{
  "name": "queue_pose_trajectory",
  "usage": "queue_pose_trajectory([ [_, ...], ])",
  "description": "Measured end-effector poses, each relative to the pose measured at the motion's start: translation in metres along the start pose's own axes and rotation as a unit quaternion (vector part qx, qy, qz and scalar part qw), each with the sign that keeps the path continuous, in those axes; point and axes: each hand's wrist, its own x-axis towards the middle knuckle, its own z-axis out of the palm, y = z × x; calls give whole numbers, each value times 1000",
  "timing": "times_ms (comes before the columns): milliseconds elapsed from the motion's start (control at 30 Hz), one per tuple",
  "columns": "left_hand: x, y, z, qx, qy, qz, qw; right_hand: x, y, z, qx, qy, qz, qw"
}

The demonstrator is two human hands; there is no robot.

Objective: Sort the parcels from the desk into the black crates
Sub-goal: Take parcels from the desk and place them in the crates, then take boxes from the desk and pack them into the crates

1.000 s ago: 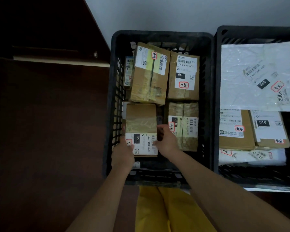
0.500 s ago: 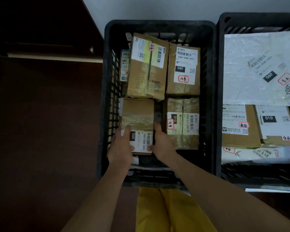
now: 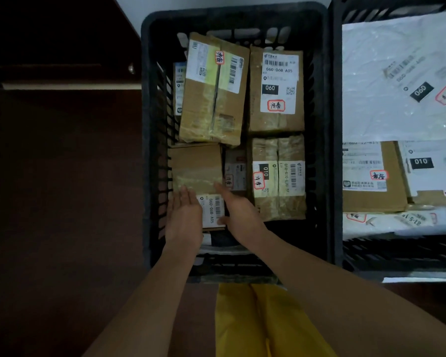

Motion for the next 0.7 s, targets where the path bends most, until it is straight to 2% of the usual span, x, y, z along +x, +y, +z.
queue_pose_trajectory([
  [233, -13, -14, -14, -102, -77, 38, 991, -14, -8, -11, -52, -34, -27, 998],
  [367, -28, -16, -36, -148, -19, 79, 986, -45, -14, -27, -55, 19, -39, 998],
  [567, -66, -21, -80, -143, 62, 96, 983, -93, -31, -46, -99, 113, -31, 988],
  [700, -90, -24, -116, -115, 67, 115, 984, -124, -52, -68, -142, 153, -12, 978],
])
